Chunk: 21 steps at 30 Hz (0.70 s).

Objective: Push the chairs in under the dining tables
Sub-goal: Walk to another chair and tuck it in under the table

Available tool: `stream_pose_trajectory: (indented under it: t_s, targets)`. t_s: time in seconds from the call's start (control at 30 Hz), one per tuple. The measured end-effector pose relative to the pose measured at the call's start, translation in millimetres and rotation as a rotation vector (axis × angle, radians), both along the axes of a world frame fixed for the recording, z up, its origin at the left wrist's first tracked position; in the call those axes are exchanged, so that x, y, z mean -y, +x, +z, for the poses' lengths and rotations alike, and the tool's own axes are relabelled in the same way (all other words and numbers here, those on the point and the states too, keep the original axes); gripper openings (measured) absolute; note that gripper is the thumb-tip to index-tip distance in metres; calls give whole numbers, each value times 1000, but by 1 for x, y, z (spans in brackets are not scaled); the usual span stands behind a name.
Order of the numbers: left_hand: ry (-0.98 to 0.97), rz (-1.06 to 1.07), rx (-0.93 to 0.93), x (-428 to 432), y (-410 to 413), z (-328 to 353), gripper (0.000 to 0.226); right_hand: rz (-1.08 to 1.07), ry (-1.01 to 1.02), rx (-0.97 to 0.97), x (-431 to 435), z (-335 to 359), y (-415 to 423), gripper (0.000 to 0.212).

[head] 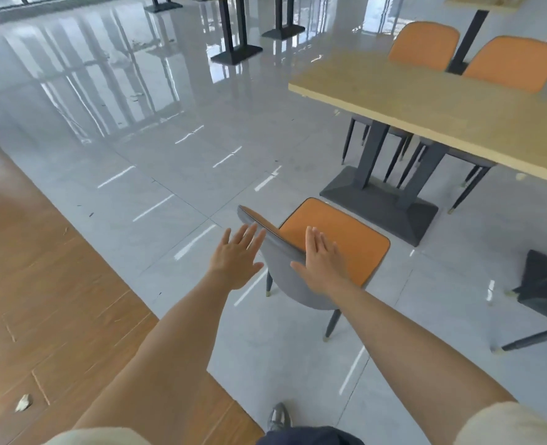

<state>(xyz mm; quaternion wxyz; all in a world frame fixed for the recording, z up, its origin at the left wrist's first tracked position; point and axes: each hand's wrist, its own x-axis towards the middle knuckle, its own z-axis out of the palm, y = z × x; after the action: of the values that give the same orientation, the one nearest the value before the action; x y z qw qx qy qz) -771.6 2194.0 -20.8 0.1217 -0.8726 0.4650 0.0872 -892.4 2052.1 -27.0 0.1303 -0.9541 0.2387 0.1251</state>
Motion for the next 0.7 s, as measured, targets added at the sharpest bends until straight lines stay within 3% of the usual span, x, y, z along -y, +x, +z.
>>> stream_pose_trajectory:
  t_s: [0.33, 0.43, 0.5, 0.57, 0.63, 0.7]
  targets:
    - [52, -242, -72, 53, 81, -21, 84, -185, 38, -98, 14, -31, 46, 91]
    - [75, -346, -83, 69, 106, -29, 87, -284, 81, -152, 12, -38, 57, 84]
    - [83, -418, -129, 78, 119, -34, 79, -372, 85, -176, 10, -40, 64, 61]
    - [71, -513, -152, 87, 129, -39, 57, -434, 58, -192, 8, -41, 67, 43]
    - [77, -594, -158, 96, 136, -40, 33, -478, 27, -206, 7, -41, 70, 41]
    - [112, -643, -203, 103, 141, -43, 28, -507, 2, -195, 7, -45, 72, 42]
